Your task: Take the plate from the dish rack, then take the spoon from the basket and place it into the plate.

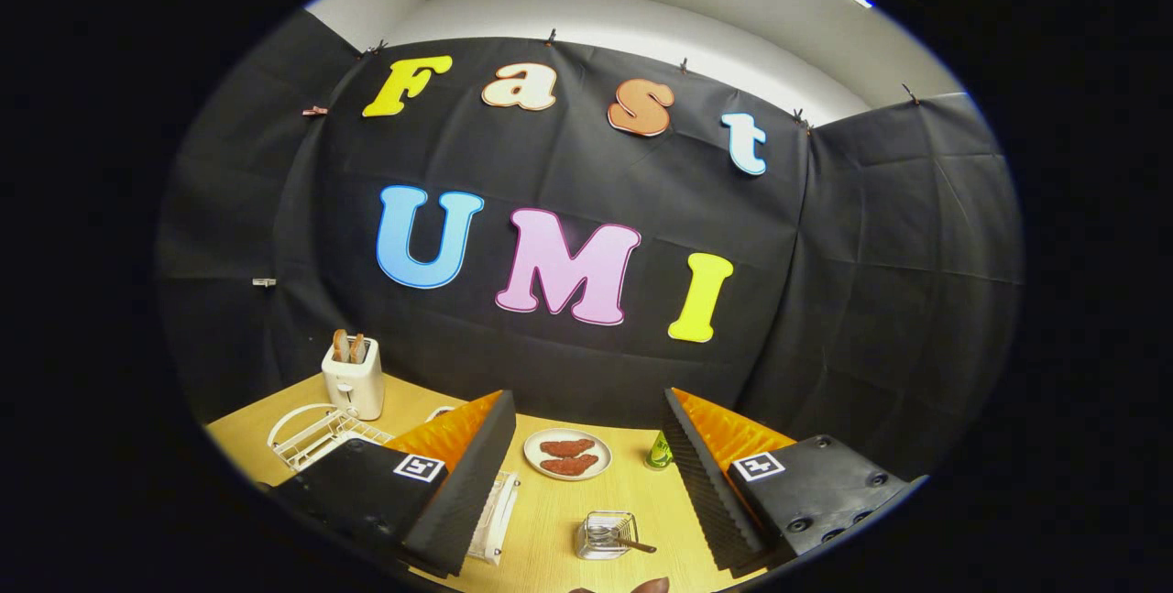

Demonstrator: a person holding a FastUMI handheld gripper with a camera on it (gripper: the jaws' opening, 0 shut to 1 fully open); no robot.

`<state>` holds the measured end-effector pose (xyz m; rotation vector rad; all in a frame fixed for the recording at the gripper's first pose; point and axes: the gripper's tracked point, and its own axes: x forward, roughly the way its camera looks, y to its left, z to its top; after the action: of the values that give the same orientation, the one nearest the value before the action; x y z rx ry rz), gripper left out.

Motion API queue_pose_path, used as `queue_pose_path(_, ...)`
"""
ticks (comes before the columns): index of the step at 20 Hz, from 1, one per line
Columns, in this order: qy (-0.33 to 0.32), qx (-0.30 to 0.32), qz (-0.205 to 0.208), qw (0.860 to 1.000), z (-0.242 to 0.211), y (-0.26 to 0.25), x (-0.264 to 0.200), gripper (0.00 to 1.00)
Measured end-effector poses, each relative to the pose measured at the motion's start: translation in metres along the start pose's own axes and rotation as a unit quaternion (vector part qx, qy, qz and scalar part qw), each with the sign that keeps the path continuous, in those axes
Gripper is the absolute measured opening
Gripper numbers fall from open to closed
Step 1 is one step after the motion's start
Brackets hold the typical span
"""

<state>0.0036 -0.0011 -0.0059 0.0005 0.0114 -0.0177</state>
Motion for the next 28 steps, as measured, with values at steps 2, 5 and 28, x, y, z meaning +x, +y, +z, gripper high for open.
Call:
queue_pose_path(2,0.001,0.004,0.000,1.000,-0.001,0.001,0.001,0.98)
queue_pose_path(5,0.007,0.008,0.001,1.000,-0.005,0.002,0.002,0.98)
queue_pose_path(28,0.400,0.084,0.019,0.912,-0.258,0.144,0.103,0.77)
